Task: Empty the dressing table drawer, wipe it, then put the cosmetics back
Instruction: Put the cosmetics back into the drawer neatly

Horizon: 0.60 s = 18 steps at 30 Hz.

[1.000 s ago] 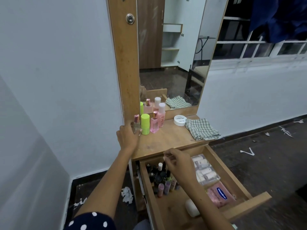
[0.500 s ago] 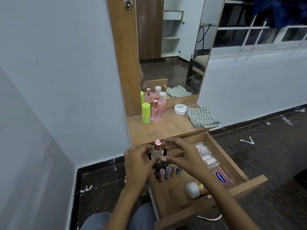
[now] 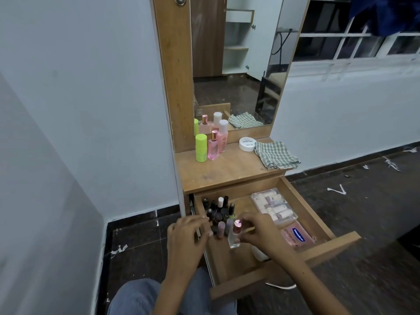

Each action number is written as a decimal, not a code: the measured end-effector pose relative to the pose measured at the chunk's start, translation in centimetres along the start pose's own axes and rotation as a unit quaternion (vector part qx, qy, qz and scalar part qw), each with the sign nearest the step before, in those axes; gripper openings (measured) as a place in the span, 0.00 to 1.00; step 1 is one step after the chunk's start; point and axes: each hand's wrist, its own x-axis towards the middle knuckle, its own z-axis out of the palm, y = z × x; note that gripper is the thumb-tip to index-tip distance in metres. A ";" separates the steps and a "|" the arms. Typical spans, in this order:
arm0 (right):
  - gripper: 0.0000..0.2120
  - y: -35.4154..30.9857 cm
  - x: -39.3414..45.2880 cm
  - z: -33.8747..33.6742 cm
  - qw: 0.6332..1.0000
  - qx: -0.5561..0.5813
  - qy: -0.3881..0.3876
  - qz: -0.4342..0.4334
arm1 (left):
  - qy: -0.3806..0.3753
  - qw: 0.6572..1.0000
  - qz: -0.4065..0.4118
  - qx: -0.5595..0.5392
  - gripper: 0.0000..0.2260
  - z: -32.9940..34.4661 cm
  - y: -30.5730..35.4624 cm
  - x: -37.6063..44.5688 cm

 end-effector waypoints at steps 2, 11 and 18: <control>0.09 0.3 0.0 1.1 1.000 -0.022 -0.017 0.015 | -0.001 1.000 -0.013 0.002 0.14 -0.4 -0.6 -0.4; 0.09 -0.6 1.1 4.6 0.999 -0.049 -0.016 0.013 | 0.020 0.999 -0.036 0.004 0.15 -0.4 -0.6 -1.6; 0.12 -0.7 1.1 5.3 0.999 -0.027 0.000 0.019 | 0.019 0.998 -0.055 -0.009 0.15 -0.2 -0.6 -2.1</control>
